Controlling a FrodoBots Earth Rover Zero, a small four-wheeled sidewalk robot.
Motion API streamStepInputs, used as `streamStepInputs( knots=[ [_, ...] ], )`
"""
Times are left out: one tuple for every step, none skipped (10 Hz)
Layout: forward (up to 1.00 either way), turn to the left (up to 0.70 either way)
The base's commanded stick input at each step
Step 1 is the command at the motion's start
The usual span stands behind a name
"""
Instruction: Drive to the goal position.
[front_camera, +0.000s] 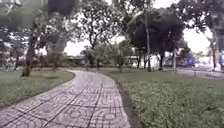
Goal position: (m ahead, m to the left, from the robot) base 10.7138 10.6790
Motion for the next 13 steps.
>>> streamStepInputs(
  knots=[
    [1.0,0.09],
    [1.0,0.0],
    [1.0,0.0],
    [1.0,0.0],
    [1.0,0.0],
    [1.0,0.0],
    [1.0,0.0],
    [1.0,0.0],
    [1.0,0.0],
    [1.0,0.0],
    [1.0,0.0],
    [1.0,0.0],
    [1.0,0.0]
  ],
)
